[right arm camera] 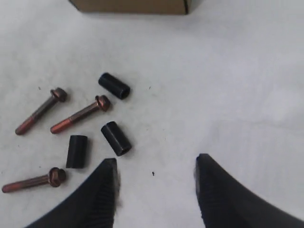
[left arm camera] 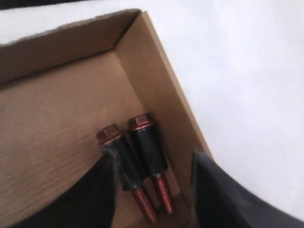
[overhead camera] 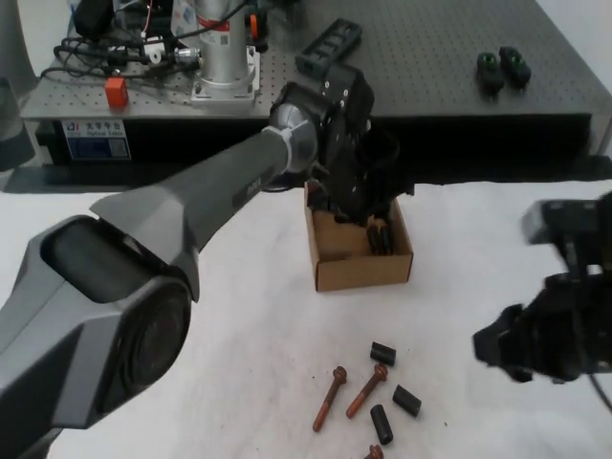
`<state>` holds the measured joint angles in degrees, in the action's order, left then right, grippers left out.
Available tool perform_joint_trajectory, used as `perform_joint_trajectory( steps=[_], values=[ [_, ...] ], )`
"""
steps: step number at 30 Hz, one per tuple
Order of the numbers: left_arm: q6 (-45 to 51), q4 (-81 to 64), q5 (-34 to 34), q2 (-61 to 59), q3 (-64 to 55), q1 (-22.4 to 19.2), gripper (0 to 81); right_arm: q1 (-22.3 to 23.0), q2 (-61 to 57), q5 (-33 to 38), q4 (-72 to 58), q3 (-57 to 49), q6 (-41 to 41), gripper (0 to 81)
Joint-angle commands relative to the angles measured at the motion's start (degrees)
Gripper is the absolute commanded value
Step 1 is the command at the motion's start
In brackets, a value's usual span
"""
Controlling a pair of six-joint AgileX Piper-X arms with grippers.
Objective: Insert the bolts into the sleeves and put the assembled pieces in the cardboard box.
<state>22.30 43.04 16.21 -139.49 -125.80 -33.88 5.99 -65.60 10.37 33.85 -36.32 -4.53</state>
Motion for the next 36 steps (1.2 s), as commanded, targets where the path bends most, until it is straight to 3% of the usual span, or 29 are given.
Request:
perform_joint_trajectory(
  steps=[1,8,15,20,25,29,34,36],
  values=[
    [-2.29,2.51,0.08,4.13,-1.14,0.65,35.2,2.33,-3.54,-0.87,1.28,-1.95,-3.31,37.2],
    [-13.11,11.79,-13.33,15.76,6.38,2.58,32.6,9.64,-19.82,-4.83,5.87,-9.88,-8.41,37.2],
    [-14.02,4.11,-13.79,29.74,29.13,2.71,32.2,13.05,-30.68,-8.3,5.8,-15.82,-11.96,37.2],
    [-15.8,0.56,-12.42,36.94,41.08,2.71,32.2,13.03,-35.31,-9.67,6.39,-18.04,-13.53,29.5],
    [-19.02,0.56,-3.73,38.97,47.36,2.71,32.2,13.03,-35.61,-13.74,7.08,-18.28,-13.4,1.6],
    [-22.3,0.9,2.97,37.65,49.68,1.5,32.2,12.3,-32.49,-13.09,5.24,-17.71,-10.76,3.2],
    [-25.98,2.33,1.85,34.9,49.93,-3.09,32.2,7.84,-22.92,-12.04,6.04,-14.3,-7.42,3.2],
    [-27.75,2.33,-2.02,33.5,49.93,-5.35,32.2,6.03,-18.58,-10.37,6.46,-12.3,-5.66,3.2]
  ],
)
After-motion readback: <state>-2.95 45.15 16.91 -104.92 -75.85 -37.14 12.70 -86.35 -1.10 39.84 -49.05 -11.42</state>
